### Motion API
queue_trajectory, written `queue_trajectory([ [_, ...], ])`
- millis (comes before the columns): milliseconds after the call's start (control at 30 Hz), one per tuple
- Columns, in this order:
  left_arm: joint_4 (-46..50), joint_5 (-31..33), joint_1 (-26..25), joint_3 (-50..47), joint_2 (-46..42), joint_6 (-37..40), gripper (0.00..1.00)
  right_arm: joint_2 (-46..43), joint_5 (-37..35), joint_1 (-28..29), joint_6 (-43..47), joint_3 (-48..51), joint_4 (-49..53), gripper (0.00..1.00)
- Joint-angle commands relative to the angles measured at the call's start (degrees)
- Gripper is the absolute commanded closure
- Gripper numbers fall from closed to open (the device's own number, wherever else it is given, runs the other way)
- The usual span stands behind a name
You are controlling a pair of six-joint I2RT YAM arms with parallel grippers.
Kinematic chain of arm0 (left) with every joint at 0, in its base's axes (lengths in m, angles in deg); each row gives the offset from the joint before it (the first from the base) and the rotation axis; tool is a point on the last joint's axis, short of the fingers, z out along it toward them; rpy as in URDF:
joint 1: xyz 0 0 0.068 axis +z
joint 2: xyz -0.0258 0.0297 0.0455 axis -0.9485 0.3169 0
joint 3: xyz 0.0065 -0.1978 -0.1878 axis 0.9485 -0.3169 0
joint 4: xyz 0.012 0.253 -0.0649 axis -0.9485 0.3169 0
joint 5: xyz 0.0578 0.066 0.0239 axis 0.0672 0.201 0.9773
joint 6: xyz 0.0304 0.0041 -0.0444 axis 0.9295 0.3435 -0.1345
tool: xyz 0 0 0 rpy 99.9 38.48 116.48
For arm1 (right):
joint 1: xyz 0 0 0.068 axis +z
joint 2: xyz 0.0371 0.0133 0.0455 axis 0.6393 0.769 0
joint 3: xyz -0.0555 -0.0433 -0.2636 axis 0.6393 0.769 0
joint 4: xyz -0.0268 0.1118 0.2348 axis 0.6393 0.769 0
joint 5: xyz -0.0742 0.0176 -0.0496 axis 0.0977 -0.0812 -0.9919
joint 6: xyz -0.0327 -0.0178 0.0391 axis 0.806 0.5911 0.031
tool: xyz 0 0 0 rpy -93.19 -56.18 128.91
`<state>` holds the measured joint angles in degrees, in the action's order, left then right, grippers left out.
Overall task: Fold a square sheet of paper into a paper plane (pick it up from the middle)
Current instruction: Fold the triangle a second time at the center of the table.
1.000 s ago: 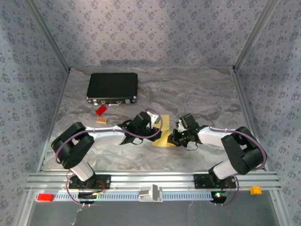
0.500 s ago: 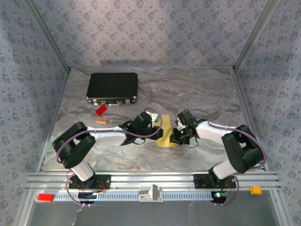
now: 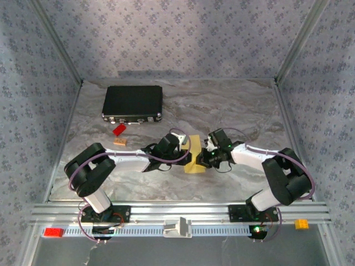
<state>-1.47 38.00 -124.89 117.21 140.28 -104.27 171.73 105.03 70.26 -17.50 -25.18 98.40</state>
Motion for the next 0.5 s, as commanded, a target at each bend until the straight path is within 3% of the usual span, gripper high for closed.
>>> queue_trajectory([
  [0,-1.43,0.3,-0.36,-0.38,0.61,-0.48,0.97,1.65,-0.65,0.24,-3.03,1.37,-1.12,0.92],
  [467,5.38,0.03,1.37,2.63,2.32,5.2,0.97,-0.26,-3.78,-1.98,1.38,3.84,3.86,0.92],
])
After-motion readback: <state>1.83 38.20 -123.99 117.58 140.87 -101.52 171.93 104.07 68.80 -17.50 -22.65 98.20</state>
